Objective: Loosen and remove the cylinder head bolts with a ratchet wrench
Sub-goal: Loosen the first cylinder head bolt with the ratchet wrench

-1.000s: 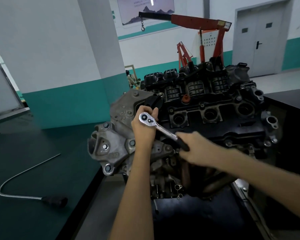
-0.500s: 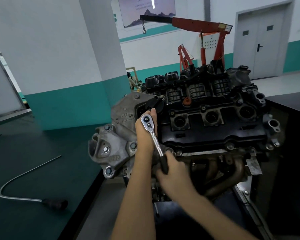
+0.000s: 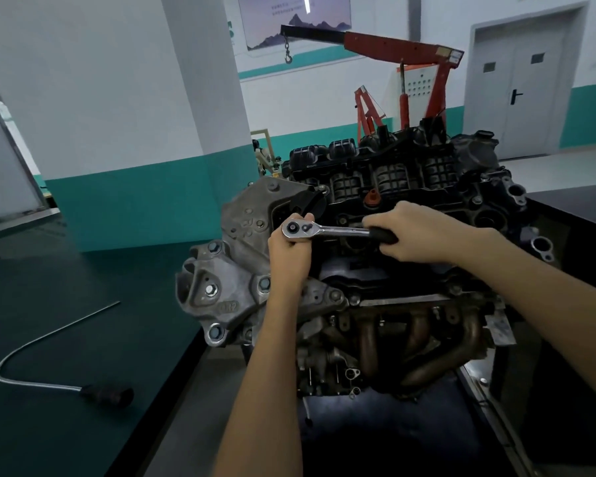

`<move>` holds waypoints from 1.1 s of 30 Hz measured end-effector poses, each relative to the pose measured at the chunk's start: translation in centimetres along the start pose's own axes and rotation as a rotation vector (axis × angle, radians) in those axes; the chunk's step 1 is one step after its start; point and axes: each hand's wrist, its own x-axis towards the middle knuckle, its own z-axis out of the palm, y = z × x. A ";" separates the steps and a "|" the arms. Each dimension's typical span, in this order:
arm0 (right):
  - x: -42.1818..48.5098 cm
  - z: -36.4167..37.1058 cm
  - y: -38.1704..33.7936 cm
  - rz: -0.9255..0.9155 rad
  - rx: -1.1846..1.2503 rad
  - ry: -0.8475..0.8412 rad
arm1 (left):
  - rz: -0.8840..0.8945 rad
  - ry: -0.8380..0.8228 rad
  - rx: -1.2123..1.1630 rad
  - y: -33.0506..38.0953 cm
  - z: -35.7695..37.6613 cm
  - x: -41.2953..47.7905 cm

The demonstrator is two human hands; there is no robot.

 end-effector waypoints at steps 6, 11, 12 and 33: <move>-4.1 7.1 -5.3 0.203 0.515 0.180 | -0.041 0.009 0.078 -0.2 0.3 0.7; -4.1 12.2 -13.2 0.374 0.901 0.356 | -0.075 0.059 0.084 0.0 0.7 1.0; -3.8 12.4 -13.9 0.381 0.938 0.361 | -0.058 0.054 0.107 0.0 0.6 0.9; -4.8 10.2 -10.8 0.327 0.726 0.251 | -0.086 0.054 0.105 0.4 0.4 0.6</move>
